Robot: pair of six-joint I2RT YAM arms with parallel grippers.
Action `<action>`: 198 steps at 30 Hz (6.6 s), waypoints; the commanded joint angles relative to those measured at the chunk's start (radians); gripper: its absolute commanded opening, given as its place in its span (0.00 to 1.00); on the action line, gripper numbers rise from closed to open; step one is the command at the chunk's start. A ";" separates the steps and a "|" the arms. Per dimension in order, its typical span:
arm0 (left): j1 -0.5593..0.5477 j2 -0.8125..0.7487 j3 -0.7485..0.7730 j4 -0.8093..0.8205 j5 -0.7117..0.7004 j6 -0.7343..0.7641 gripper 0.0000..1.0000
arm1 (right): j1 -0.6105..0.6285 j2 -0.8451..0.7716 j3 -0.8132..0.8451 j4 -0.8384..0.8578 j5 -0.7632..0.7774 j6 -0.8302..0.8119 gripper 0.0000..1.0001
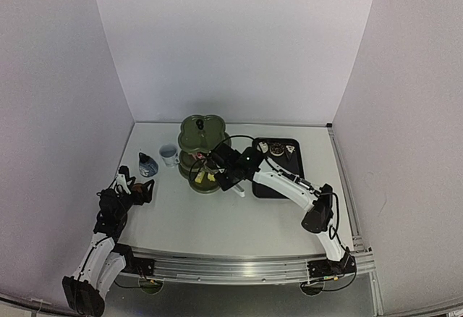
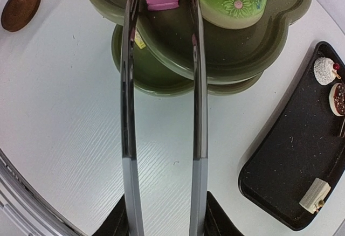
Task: Serve the afternoon tea
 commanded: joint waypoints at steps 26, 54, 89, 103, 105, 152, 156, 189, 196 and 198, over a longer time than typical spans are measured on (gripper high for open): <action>-0.004 0.003 -0.002 0.038 0.008 -0.012 1.00 | 0.003 -0.572 -0.495 0.033 -0.060 0.170 0.30; -0.005 0.007 -0.003 0.031 0.003 -0.008 1.00 | -0.558 -0.255 -0.384 0.037 -0.049 0.314 0.34; -0.004 0.011 -0.006 0.039 0.012 -0.012 1.00 | -0.616 -0.146 -0.342 0.116 -0.212 0.437 0.34; -0.004 0.004 -0.008 0.039 0.009 -0.014 1.00 | -0.612 -0.165 -0.381 0.117 -0.173 0.463 0.33; -0.004 0.006 -0.010 0.039 0.012 -0.017 1.00 | -0.612 -0.156 -0.380 0.117 -0.173 0.460 0.33; -0.004 -0.006 -0.007 0.036 0.009 -0.011 1.00 | -0.547 -0.286 -0.312 0.128 -0.209 0.342 0.00; -0.004 -0.003 -0.007 0.038 0.012 -0.012 1.00 | -0.449 -0.233 -0.151 0.131 -0.239 0.274 0.00; -0.004 -0.012 -0.008 0.038 0.015 -0.016 1.00 | -0.287 0.021 0.093 0.159 -0.355 0.287 0.00; -0.004 -0.019 -0.008 0.036 0.012 -0.014 1.00 | -0.283 0.044 0.118 0.162 -0.356 0.288 0.04; -0.004 -0.020 -0.009 0.035 0.012 -0.014 1.00 | -0.282 0.037 0.112 0.162 -0.359 0.286 0.11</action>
